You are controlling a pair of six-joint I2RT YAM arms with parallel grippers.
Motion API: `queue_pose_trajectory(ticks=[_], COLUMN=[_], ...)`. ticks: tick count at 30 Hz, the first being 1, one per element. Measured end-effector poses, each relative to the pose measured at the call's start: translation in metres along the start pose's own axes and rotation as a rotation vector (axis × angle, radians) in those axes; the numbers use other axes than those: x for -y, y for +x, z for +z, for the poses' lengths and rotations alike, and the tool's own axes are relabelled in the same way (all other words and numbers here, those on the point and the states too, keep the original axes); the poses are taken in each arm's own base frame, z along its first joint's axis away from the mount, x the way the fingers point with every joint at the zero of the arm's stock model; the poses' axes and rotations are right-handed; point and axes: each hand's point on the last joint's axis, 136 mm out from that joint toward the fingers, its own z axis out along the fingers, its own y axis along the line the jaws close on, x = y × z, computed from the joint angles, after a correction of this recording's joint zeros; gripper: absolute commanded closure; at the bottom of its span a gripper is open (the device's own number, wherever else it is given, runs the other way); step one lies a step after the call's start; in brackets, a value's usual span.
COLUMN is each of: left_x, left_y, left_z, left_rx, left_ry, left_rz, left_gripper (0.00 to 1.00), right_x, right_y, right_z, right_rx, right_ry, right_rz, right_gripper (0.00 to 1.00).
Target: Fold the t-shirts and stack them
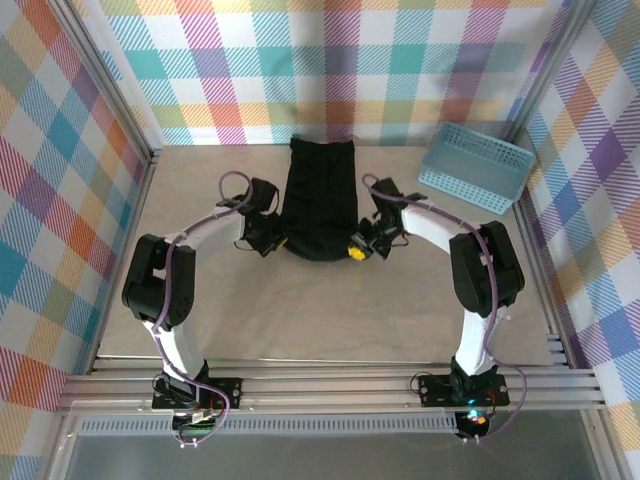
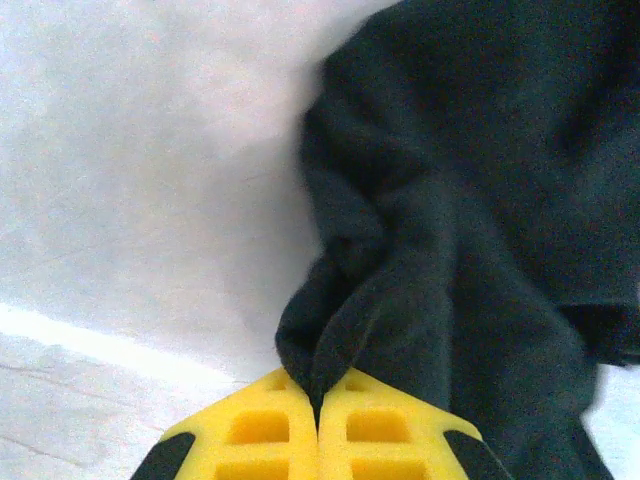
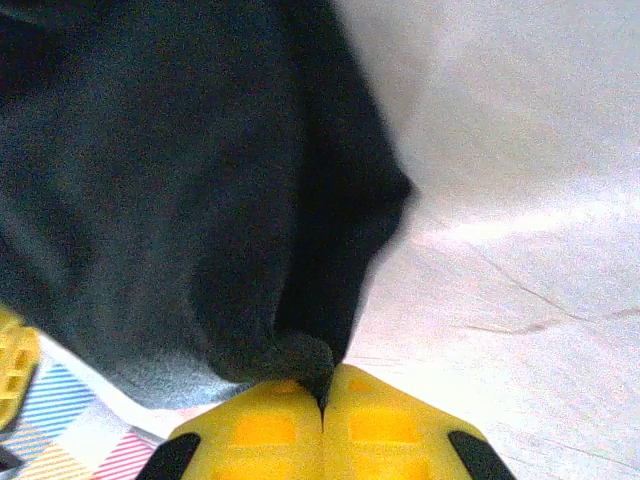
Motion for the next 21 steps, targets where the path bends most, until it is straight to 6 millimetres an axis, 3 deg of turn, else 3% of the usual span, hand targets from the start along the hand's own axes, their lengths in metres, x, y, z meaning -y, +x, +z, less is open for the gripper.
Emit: queue_pose_trajectory(ticks=[5,9,12,17,21], left_x=[0.063,0.078,0.054,-0.029,-0.079], left_y=[-0.029,-0.024,0.001,0.067,0.121], left_z=[-0.060,-0.092,-0.085,-0.044,-0.032], left_rx=[0.105,0.117,0.052,-0.136,-0.269], left_ry=[0.185,0.275,0.258,0.098,0.017], left_rz=[0.027,0.039,0.041,0.024,0.034], left_gripper=[1.00,1.00,1.00,1.00,1.00], right_x=[-0.071,-0.079,-0.056,0.015,0.065], right_y=[-0.039,-0.032,-0.006,0.051,0.101], right_z=[-0.066,-0.088,-0.074,-0.025,-0.008], right_rx=[0.138,0.148,0.080,-0.089,-0.201], right_ry=[-0.164,-0.216,-0.193,-0.062,0.020], right_rz=[-0.098,-0.116,-0.093,-0.019,0.017], right_gripper=[1.00,1.00,1.00,1.00,1.00])
